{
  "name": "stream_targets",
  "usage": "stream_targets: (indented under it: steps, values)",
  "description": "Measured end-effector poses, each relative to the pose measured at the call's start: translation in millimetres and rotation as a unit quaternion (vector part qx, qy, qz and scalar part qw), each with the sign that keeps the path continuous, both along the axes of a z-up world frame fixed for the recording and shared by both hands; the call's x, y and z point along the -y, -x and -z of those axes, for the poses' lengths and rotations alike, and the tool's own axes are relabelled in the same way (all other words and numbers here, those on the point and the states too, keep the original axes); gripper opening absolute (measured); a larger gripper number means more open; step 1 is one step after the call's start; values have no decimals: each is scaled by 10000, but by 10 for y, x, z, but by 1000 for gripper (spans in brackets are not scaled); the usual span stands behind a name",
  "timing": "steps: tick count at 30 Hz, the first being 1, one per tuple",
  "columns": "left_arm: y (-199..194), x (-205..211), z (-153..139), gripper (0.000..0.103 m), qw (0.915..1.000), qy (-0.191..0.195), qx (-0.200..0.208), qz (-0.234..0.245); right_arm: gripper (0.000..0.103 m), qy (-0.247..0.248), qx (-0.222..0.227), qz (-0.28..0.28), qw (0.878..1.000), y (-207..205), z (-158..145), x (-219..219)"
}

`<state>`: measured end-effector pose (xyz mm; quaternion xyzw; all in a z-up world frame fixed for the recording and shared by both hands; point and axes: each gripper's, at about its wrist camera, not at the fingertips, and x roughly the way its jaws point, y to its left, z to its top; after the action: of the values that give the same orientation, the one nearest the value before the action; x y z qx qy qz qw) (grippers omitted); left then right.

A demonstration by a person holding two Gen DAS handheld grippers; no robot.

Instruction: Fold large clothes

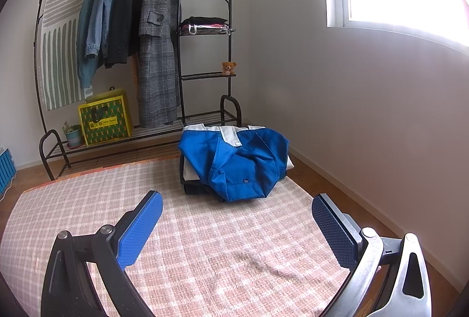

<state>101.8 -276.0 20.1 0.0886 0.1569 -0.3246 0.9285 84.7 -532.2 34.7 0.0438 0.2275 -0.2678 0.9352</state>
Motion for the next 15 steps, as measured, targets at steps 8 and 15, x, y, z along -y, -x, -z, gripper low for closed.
stream_targets:
  steps: [8,15]
  values:
    - [6,-13,-1,103,10000,-17,17,20,103,-20,23,12,10000,-2,8,-2]
    - [-27,-134,-11,103,10000,0,-11,-3,103,-9,-10,-5,10000,-12,13,-12]
